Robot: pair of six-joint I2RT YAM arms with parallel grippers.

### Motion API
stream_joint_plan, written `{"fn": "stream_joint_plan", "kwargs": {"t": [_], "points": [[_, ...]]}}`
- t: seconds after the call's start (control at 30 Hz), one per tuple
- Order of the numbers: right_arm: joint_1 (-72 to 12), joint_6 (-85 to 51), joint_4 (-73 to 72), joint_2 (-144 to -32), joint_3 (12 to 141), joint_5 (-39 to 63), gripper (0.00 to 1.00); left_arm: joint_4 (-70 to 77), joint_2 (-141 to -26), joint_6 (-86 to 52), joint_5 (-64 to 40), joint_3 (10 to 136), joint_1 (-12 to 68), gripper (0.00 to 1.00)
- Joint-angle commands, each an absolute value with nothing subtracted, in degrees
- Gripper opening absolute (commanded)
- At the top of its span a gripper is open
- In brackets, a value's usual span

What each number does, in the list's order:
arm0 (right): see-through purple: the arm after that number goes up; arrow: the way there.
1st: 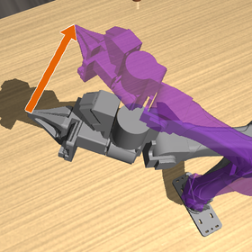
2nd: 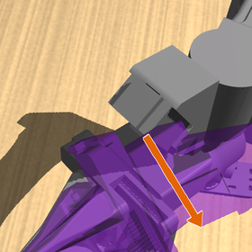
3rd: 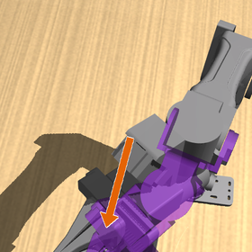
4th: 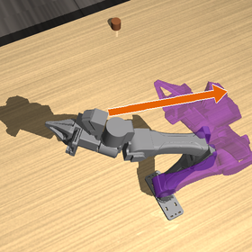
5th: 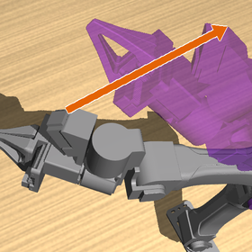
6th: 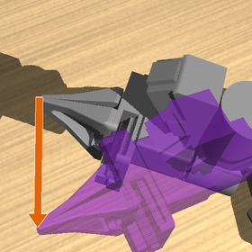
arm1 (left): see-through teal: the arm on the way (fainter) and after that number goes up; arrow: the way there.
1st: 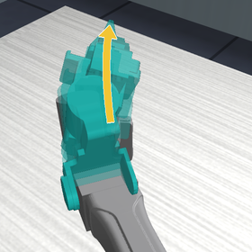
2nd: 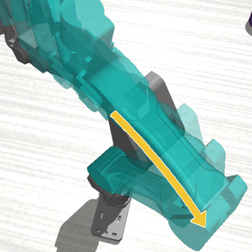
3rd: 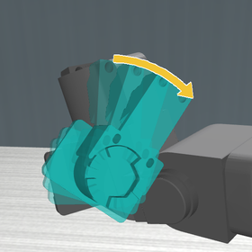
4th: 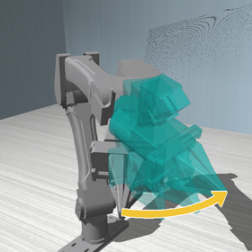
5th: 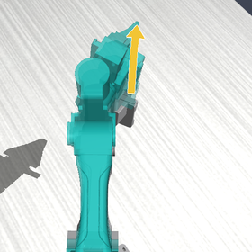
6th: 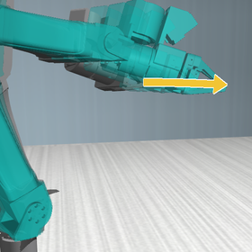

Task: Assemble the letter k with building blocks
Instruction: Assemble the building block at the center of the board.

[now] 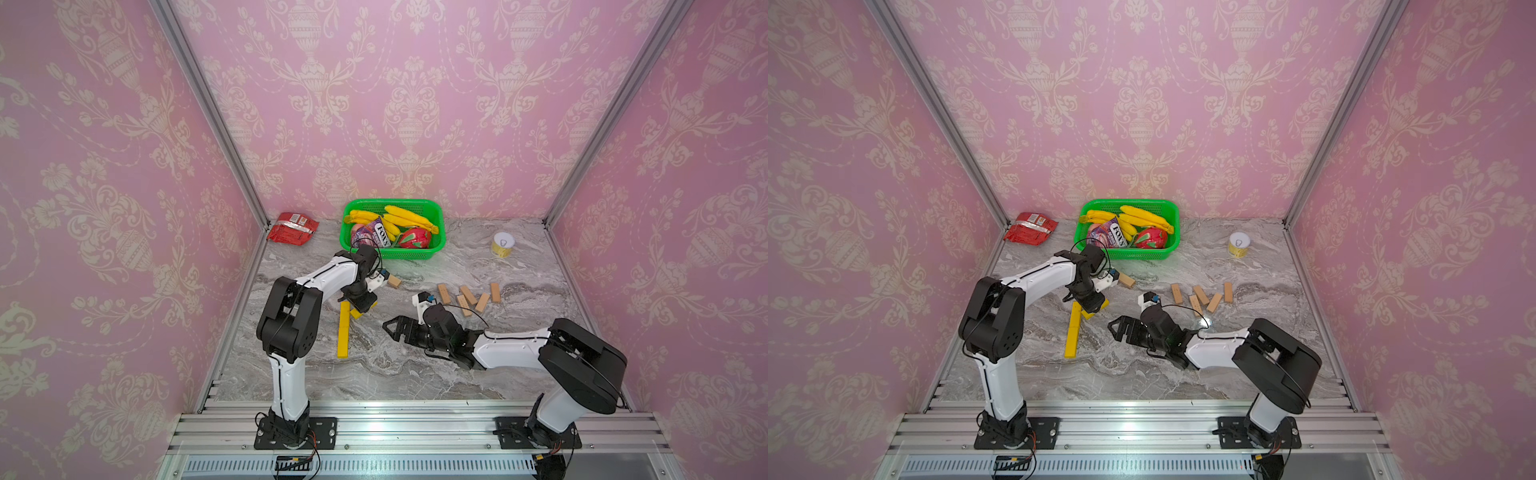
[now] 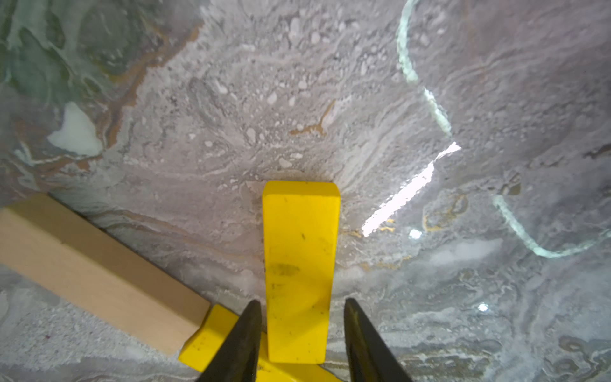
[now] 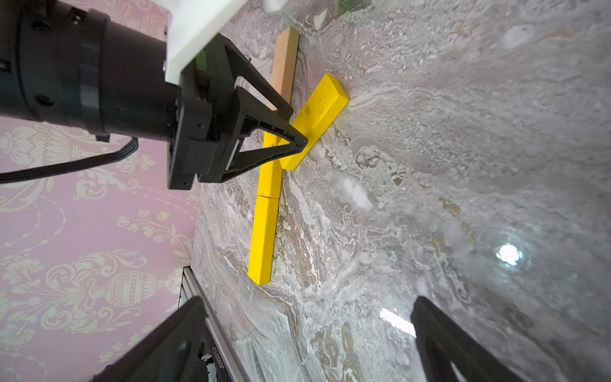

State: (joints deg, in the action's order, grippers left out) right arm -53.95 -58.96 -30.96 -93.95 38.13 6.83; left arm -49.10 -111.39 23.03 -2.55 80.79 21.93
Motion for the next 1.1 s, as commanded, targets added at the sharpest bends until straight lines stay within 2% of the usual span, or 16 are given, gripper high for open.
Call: {"fn": "stream_joint_plan", "kwargs": {"t": [0.0,0.2,0.23,0.27,0.3,0.57,0.67,0.83,0.9,1.0,1.07], "points": [[-53.7,-58.9,-31.1,-93.7,38.9,7.1,1.0,-52.4,-107.5,21.2,-1.5,83.8,22.2,0.44],[-53.7,-59.0,-29.7,-94.5,40.6,7.6,1.0,-56.1,-106.2,17.8,-1.1,88.0,22.2,0.45],[-53.8,-59.0,-29.4,-94.6,40.9,7.7,1.0,-56.7,-105.8,17.1,-1.4,88.2,22.2,0.48],[-53.9,-59.0,-29.3,-94.6,41.1,7.6,1.0,-56.7,-105.4,16.5,-1.3,88.2,22.2,0.59],[-54.0,-59.0,-29.3,-94.7,41.3,7.5,1.0,-56.8,-104.9,16.0,-1.3,88.2,22.2,0.67],[-55.7,-56.9,-23.1,-95.5,47.7,8.1,1.0,-54.8,-97.9,9.7,-5.4,85.3,21.2,0.84],[-55.8,-51.3,-8.5,-94.8,55.5,8.5,1.0,-54.2,-96.8,5.4,-9.0,86.1,20.6,0.99],[-55.8,-36.1,22.3,-95.3,75.6,3.0,1.0,-50.4,-95.3,-0.9,-15.3,85.2,18.5,0.99],[-55.3,-30.4,30.9,-96.8,82.2,1.6,1.0,-46.5,-93.8,-4.8,-19.5,82.1,16.7,0.99],[-53.3,-24.7,40.0,-99.9,89.9,0.7,1.0,-36.9,-91.5,-12.9,-31.8,75.4,11.9,0.99],[-51.5,-21.6,44.4,-102.0,94.5,0.2,1.0,-35.6,-91.4,-15.6,-36.2,75.5,9.5,0.99]]}}
